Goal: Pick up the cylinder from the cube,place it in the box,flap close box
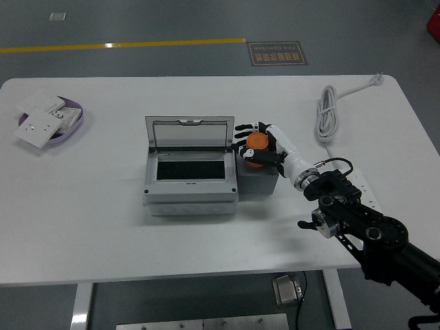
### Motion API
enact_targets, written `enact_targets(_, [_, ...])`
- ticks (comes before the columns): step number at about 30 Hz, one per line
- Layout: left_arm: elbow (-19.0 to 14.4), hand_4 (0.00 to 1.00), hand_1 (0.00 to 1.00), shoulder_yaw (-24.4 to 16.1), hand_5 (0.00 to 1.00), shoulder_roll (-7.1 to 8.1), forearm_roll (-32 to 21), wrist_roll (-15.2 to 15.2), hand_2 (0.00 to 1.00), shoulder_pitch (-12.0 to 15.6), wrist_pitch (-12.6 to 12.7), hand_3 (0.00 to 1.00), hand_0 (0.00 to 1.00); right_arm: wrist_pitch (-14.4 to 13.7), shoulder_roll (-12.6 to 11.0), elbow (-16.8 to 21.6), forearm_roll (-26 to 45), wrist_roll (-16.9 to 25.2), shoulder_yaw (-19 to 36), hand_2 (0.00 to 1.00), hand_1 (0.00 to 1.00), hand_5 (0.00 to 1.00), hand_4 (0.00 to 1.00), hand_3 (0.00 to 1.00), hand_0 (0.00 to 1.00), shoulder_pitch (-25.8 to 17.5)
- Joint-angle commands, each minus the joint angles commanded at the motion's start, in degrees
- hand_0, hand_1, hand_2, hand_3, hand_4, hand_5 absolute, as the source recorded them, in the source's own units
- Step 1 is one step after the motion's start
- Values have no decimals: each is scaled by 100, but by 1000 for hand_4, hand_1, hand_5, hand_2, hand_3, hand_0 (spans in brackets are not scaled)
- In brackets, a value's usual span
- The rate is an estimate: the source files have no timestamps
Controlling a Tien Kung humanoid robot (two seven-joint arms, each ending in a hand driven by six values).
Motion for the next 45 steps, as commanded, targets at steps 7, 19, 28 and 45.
enact_targets(7, [7,697,611,-94,221,5,95,51,572,13,0,589,571,-42,-4,-34,91,-21,-7,594,626,2,484,631,701,9])
enact_targets(19, [14,697,611,-196,219,-4,146,88,572,7,-1,590,571,-250,30,21,136,-22,-169,505,525,2,100,434,624,-54])
enact_targets(28, [15,698,611,-253,219,-21,183,114,572,8,7,589,570,-557,35,453,63,149,244,335,386,2,2,268,486,-166])
enact_targets(45, [23,700,612,-362,215,-29,239,166,575,21,21,593,570,-617,-209,2123,-412,-301,-16,311,348,2,2,217,431,-312])
